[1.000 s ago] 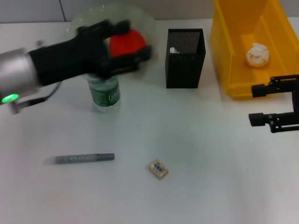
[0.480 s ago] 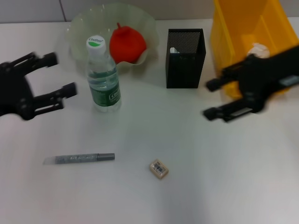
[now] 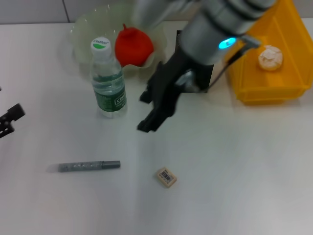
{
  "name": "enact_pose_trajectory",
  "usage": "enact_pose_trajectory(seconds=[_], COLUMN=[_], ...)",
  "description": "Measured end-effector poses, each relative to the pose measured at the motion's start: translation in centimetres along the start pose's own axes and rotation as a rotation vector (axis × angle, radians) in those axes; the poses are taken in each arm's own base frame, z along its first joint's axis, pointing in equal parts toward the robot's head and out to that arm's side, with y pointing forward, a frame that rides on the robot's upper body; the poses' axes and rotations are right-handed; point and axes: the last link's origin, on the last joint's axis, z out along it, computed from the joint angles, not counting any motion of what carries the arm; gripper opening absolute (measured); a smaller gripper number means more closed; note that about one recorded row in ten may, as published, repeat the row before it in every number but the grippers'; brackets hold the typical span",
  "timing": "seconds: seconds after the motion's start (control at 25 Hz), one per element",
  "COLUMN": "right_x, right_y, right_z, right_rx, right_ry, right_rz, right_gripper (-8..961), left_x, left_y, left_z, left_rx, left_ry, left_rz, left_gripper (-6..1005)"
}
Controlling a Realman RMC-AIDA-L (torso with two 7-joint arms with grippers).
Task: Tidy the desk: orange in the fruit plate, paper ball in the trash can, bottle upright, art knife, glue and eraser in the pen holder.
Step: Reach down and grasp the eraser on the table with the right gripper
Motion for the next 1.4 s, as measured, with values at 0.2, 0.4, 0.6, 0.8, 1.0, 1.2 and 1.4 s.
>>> enact_pose_trajectory(seconds=[0.2, 0.4, 0.6, 0.8, 1.0, 1.2, 1.4], right_x=[-1.8, -2.8, -2.4, -1.6, -0.5, 0.2, 0.9], right_y=[1.0, 2.6, 3.5, 4.3, 5.0, 5.4, 5.9], right_z=[3.1, 5.3, 6.5, 7.4, 8.3, 8.7, 9.1], right_rx=[-0.009, -0.014, -0.005, 0.006, 0.02, 0.031, 0.028], right_ry=[0.021, 0.076, 0.171, 0.257, 0.34, 0.381, 0.414], right_rz=[-0.044, -0.087, -0.065, -0.04, -0.023, -0.002, 0.012], right_gripper=[696, 695, 694, 693, 692, 693, 675], left_x=[-0.9, -1.3, -1.5, -1.6, -1.7, -1.8, -1.9], left_y=[0.5, 0.6, 0.6, 0.8, 0.9, 1.2, 1.4], left_z=[-1.6, -2.0, -1.9, -1.7, -1.6, -1.3, -1.1], left_rx=[0.06, 0.08, 0.088, 0.086, 0.083, 0.079, 0.077], left_ry=[-0.003, -0.011, -0.012, -0.009, -0.009, -0.005, 0.0], left_rz=[-0.009, -0.018, -0.021, -0.021, -0.024, -0.031, -0.036], left_gripper=[834, 834, 835, 835, 834, 834, 835])
